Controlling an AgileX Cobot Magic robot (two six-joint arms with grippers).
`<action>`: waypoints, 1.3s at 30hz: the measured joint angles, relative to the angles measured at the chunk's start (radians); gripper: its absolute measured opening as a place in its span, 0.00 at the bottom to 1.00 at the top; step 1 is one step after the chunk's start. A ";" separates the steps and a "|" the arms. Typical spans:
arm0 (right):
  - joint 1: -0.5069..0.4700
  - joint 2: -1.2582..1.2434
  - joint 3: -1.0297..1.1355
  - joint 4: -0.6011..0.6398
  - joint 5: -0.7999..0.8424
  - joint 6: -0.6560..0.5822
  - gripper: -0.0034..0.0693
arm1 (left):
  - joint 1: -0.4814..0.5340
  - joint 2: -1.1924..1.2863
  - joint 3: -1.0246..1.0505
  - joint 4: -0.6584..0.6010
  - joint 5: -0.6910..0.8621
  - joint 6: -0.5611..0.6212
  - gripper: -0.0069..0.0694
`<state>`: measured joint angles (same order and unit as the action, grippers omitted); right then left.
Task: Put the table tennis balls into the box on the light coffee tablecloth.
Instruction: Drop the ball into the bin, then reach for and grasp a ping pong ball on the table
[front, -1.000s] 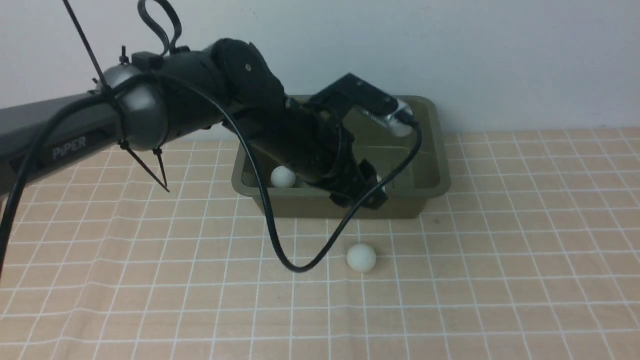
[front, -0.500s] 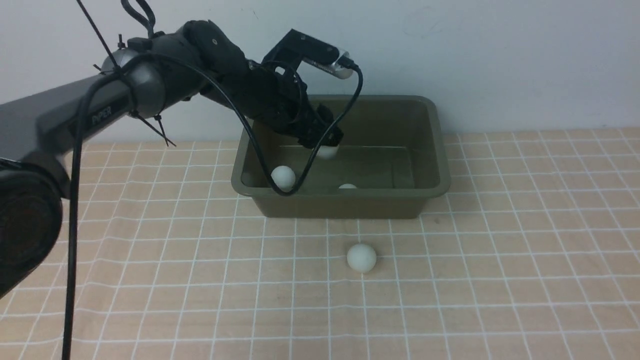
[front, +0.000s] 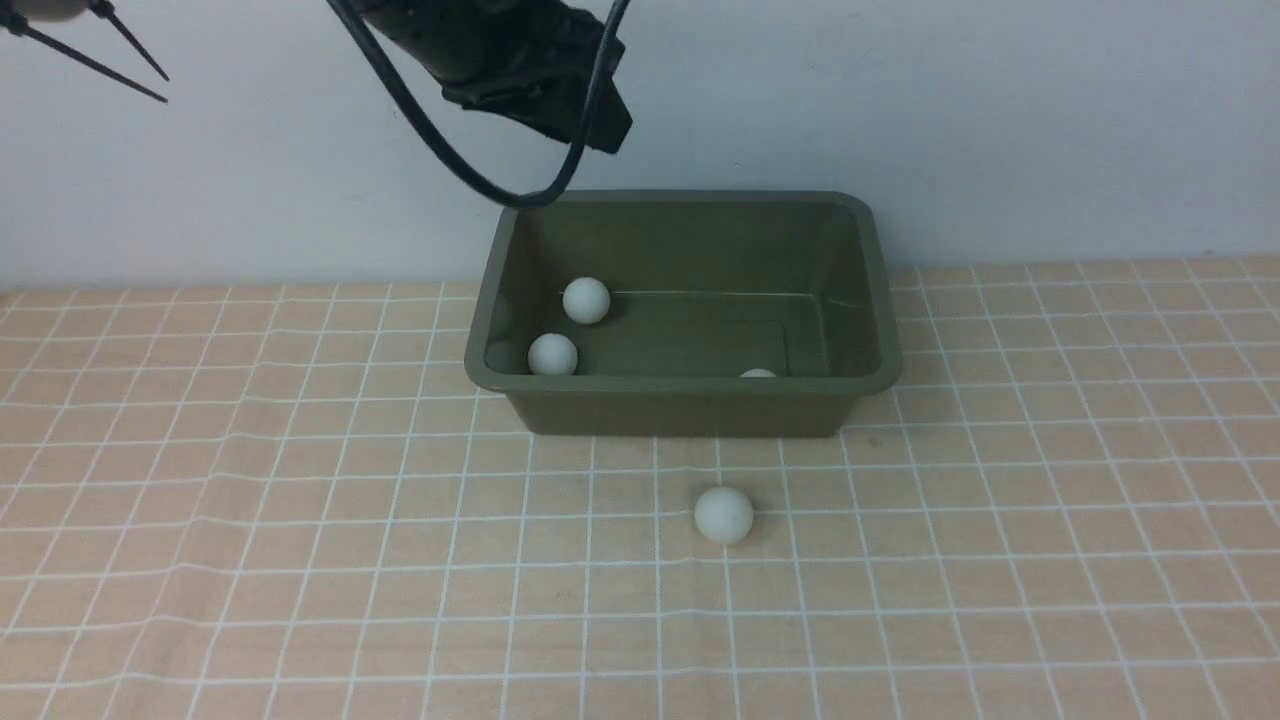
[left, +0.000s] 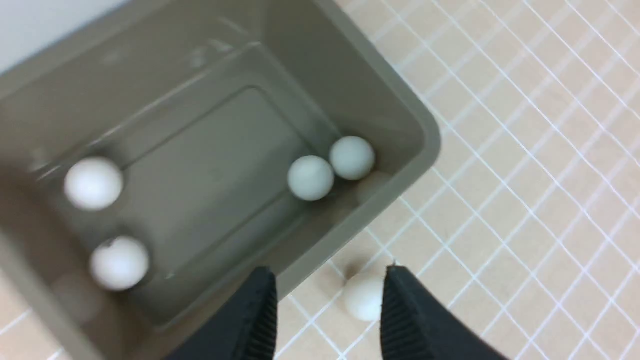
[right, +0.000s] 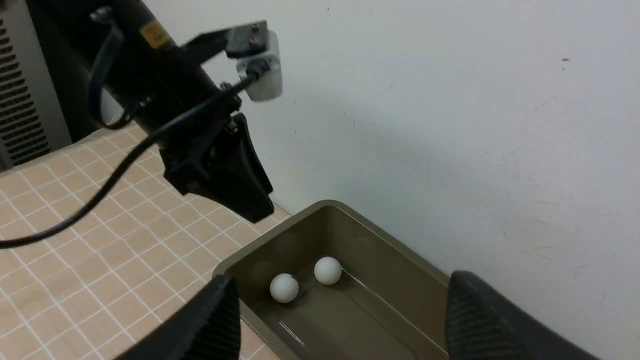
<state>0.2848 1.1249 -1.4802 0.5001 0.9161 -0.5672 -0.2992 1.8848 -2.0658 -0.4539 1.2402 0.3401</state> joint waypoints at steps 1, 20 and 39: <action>0.000 0.000 0.000 0.000 0.000 0.000 0.74 | -0.009 -0.008 0.000 0.010 0.004 -0.017 0.39; 0.000 0.032 0.000 -0.018 0.214 0.056 0.74 | -0.249 -0.131 0.327 0.304 0.006 -0.105 0.39; 0.000 0.245 0.207 0.059 -0.004 0.111 0.74 | -0.249 -0.649 0.327 0.433 0.011 -0.118 0.40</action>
<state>0.2848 1.3696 -1.2731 0.5595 0.9124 -0.4566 -0.5479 1.2361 -1.7386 -0.0213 1.2512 0.2221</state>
